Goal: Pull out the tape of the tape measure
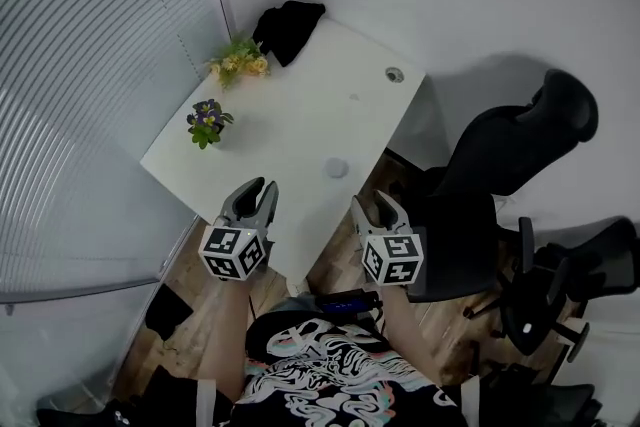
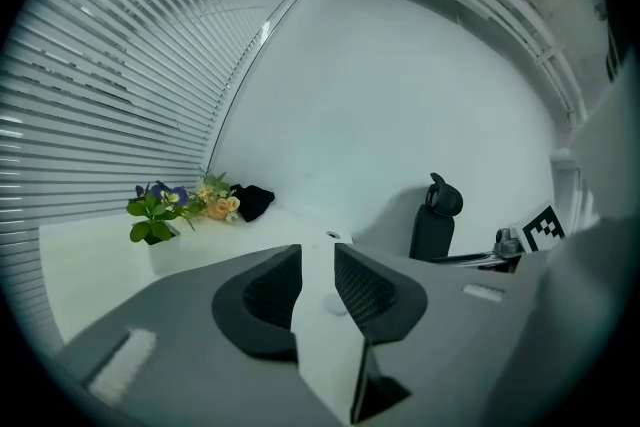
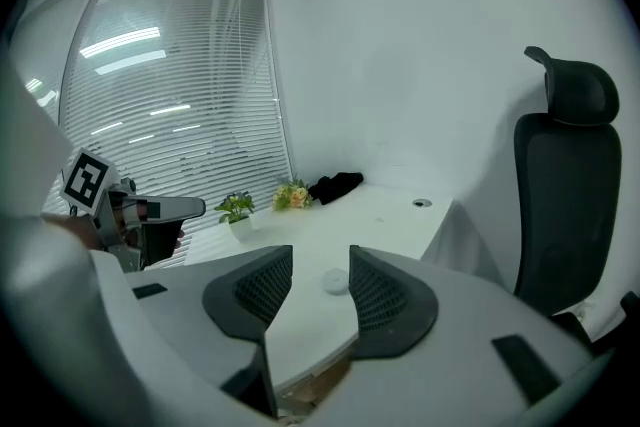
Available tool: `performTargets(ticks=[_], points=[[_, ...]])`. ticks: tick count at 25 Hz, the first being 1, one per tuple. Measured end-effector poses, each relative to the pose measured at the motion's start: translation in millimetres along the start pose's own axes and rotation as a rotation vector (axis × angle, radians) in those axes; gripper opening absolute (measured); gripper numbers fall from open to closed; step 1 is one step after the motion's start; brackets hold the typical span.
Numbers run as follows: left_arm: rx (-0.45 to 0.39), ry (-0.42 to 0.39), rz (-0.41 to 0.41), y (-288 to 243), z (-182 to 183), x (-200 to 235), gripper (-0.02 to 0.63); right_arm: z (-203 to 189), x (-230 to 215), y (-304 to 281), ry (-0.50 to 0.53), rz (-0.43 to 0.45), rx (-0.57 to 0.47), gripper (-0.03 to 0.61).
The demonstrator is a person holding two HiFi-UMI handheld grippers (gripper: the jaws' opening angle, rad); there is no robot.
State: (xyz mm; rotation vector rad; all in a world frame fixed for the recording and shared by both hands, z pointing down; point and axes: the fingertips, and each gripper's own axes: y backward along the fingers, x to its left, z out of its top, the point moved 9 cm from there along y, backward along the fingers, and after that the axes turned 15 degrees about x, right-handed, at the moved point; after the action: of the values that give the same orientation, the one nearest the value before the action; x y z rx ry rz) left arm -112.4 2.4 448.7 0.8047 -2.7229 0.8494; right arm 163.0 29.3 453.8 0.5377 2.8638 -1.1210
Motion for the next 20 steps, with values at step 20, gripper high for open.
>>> performTargets(ticks=[20], points=[[0.036,0.008,-0.039,-61.6,18.8,17.8,0.103,27.6,-20.7,-49.9,0.054,0.036,0.053,0.216]])
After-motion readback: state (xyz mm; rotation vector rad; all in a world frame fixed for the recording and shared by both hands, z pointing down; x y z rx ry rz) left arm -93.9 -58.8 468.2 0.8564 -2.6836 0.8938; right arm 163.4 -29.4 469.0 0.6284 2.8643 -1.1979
